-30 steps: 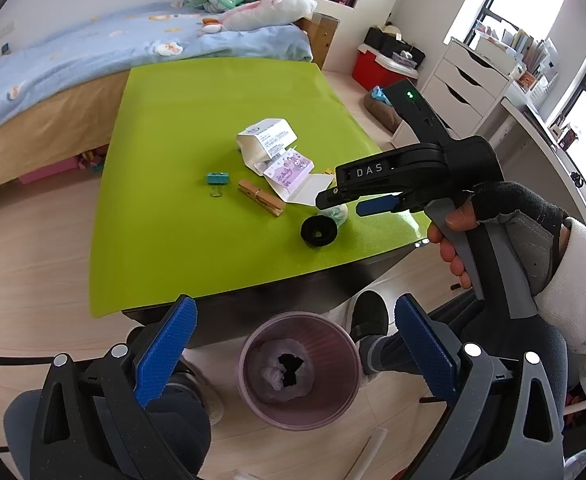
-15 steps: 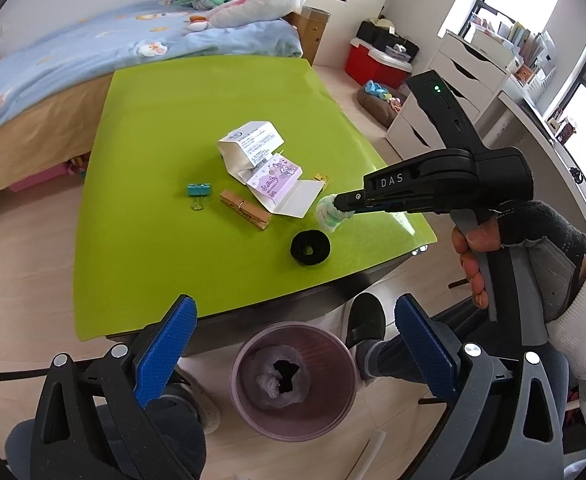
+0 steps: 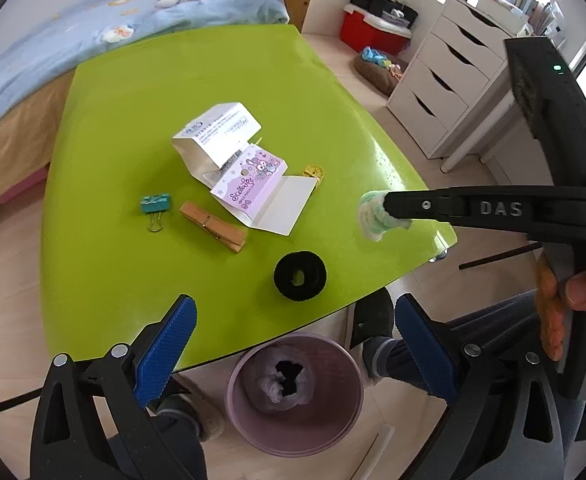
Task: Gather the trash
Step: 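Grasp the green-white scrunchie with the right gripper, then drop the scrunchie into the wastebasket with the right gripper while the left gripper drops the black hair tie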
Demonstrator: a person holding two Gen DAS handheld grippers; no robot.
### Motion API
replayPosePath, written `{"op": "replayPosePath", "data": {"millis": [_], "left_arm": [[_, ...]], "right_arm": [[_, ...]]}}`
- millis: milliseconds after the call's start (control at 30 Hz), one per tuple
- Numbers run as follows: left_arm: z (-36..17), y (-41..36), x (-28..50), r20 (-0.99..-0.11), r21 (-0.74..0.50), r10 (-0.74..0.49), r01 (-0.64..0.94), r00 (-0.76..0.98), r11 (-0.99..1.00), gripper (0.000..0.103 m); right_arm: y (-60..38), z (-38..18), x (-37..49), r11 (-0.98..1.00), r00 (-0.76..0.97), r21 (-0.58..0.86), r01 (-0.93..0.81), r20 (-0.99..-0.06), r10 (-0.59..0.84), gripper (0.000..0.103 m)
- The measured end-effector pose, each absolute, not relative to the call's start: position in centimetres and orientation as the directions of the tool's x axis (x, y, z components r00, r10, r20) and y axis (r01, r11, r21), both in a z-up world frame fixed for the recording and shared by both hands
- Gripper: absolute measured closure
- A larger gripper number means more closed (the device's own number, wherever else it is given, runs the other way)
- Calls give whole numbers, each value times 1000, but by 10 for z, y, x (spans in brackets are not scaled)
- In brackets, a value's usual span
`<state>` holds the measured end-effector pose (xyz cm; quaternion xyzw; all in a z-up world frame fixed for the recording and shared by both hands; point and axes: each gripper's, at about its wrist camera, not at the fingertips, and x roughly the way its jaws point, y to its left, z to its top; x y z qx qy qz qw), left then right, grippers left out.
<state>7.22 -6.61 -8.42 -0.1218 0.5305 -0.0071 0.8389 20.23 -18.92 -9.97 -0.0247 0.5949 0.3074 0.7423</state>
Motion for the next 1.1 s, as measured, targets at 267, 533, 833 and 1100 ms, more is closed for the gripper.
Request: {"op": "replayPosePath", "data": {"millis": [267, 533, 833, 1100], "left_arm": [[-117, -73, 107, -932, -197, -144, -131, 332, 972, 8], [-130, -82, 115, -948, -158, -112, -133, 299, 978, 16], [-126, -73, 110, -948, -132, -81, -149, 308, 980, 73], [-99, -58, 86, -926, -147, -83, -149, 368, 978, 73]], "right_arm": [[-206, -96, 202, 819, 134, 292, -494, -905, 403, 91], [-213, -98, 202, 822, 139, 283, -494, -908, 396, 91], [-208, -96, 200, 817, 149, 273, -507, -906, 396, 92], [-203, -94, 190, 806, 154, 267, -528, -903, 400, 91]]}}
